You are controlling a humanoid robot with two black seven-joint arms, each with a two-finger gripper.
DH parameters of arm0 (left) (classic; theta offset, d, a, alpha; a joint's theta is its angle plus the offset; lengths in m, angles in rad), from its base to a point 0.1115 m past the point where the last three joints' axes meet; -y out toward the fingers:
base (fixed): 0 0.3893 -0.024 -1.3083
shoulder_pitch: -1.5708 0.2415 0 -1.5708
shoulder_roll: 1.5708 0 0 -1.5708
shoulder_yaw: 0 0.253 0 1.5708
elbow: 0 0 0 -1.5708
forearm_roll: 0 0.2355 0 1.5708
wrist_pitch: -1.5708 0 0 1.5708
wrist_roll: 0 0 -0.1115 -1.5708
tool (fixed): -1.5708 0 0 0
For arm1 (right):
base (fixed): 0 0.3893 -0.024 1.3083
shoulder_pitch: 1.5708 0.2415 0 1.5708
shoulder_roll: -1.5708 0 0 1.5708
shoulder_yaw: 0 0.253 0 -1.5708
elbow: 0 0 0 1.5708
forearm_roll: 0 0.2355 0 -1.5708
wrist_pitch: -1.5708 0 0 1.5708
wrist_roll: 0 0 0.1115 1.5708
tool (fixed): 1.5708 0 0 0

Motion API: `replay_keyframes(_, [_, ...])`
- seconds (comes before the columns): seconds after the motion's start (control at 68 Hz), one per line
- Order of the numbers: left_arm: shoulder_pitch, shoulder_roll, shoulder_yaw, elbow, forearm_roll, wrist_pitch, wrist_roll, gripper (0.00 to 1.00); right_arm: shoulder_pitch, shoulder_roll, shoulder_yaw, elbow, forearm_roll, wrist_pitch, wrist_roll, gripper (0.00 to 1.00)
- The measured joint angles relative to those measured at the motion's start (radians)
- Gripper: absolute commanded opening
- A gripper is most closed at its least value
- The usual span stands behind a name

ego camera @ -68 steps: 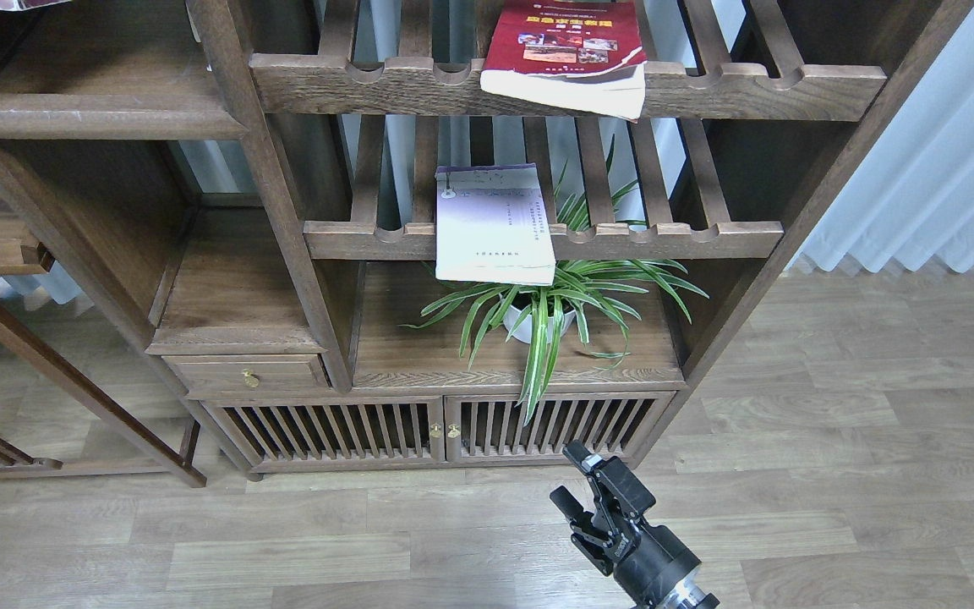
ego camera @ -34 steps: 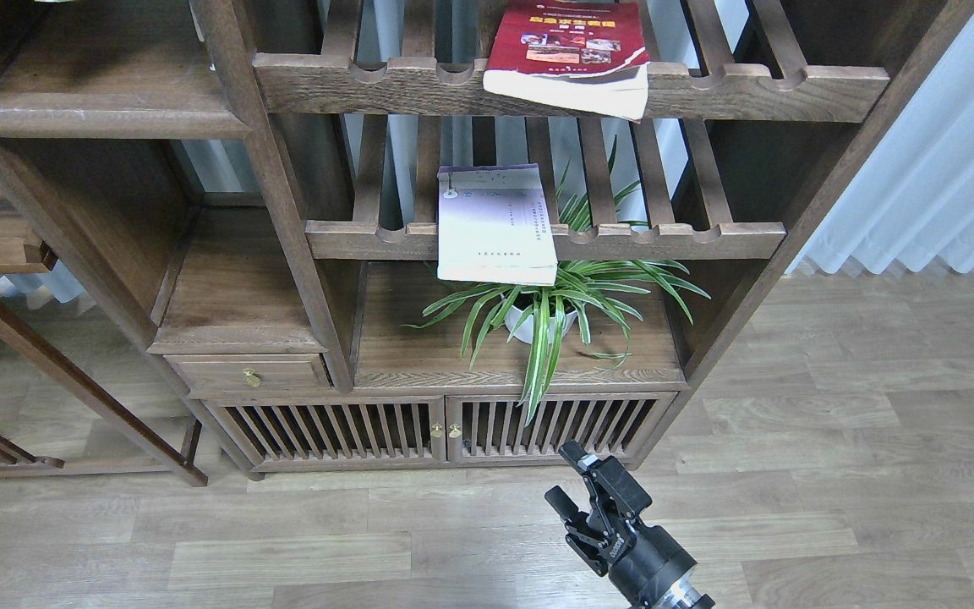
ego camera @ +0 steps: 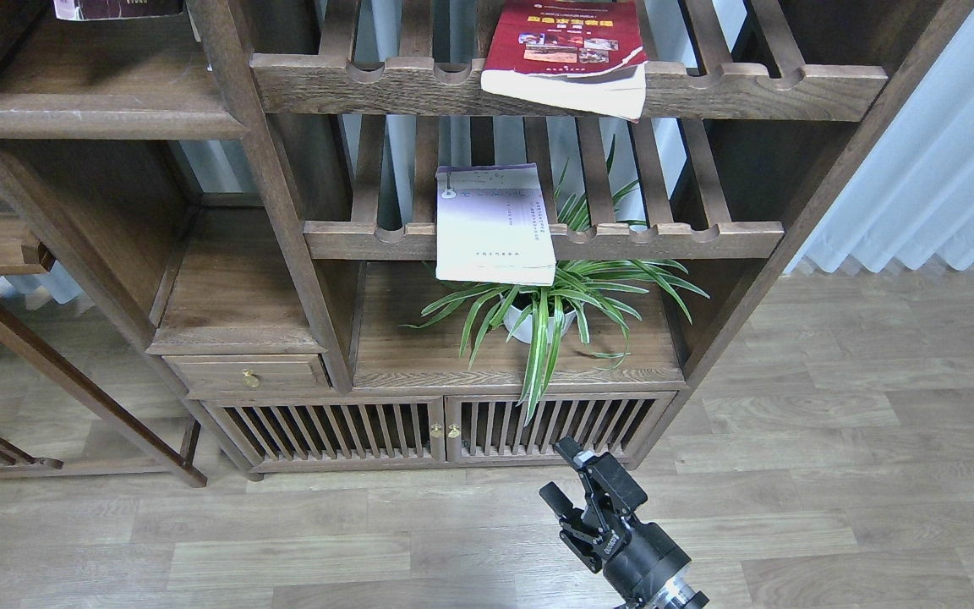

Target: Organize books on shelf

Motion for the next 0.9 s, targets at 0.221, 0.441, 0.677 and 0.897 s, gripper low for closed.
replay_keyframes(0.221, [0.007, -0.012, 0.029, -0.013, -0.004, 0.000, -0.019, 0.44, 0.001, 0.001, 0.006, 0.000, -0.001, 0.000, 0.000, 1.00])
replay_keyframes(0.441, [0.012, -0.002, 0.030, -0.032, -0.005, 0.000, -0.034, 0.44, 0.003, 0.000, 0.008, 0.000, -0.001, 0.000, -0.001, 1.00])
replay_keyframes(0.677, [0.079, 0.056, 0.020, -0.130, -0.045, 0.000, -0.035, 0.44, 0.009, 0.001, 0.012, 0.001, -0.001, 0.000, -0.001, 1.00])
replay_keyframes(0.897, [0.217, 0.188, -0.007, -0.340, -0.093, 0.000, -0.020, 0.43, 0.034, 0.001, 0.010, 0.000, -0.002, 0.000, -0.001, 1.00])
